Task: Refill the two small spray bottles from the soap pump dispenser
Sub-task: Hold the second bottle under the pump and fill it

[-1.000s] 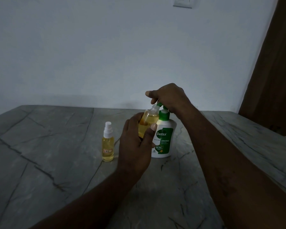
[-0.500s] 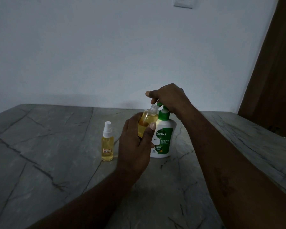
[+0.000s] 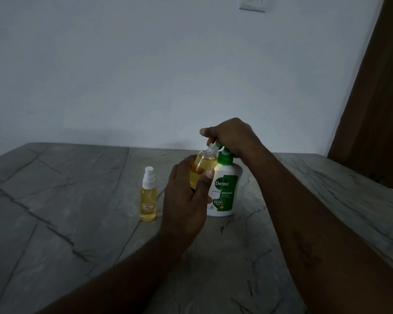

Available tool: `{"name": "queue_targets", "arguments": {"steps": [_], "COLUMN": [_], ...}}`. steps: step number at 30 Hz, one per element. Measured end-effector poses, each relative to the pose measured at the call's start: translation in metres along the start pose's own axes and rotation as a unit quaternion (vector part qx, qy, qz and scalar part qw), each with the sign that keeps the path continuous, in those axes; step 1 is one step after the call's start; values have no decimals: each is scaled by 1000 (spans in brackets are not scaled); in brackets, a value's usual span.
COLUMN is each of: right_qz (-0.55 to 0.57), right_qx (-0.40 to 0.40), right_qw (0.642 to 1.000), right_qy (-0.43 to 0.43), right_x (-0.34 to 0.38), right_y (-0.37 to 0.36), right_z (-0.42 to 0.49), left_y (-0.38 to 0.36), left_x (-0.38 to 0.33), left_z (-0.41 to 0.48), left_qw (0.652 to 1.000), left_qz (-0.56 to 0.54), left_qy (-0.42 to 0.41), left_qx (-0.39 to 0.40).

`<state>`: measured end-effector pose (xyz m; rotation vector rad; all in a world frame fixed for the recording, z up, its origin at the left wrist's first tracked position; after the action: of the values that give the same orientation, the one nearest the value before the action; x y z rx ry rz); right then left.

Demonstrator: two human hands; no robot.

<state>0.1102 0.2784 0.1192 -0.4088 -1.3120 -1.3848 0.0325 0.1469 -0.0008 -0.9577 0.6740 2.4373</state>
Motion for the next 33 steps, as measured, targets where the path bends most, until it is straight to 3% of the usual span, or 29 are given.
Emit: {"name": "queue_targets", "arguments": {"steps": [14,33], "right_qz": [-9,-1], "right_qx": [0,21], "right_qw": [1000,1000], "right_qy": [23,-24], "right_x": [3,0], "right_y": [4,-1], "right_z": [-4,-5], "left_y": [4,1], "left_x": [-7,0], "left_z": [-2,-1], "left_qw": [999,999], "left_qz": [-43,-40], "left_qy": [16,17], "left_qx": [18,20]}}
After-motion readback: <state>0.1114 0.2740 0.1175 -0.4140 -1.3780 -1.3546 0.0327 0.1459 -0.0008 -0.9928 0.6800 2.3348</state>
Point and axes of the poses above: each hand's wrist, its own z-axis towards the middle knuckle, its own y-axis out of the back of the hand, x = y × z, the point moved 2 cm from there along z, towards the middle knuckle, and after that the axes turned 12 degrees about z, right-handed, at the moved point
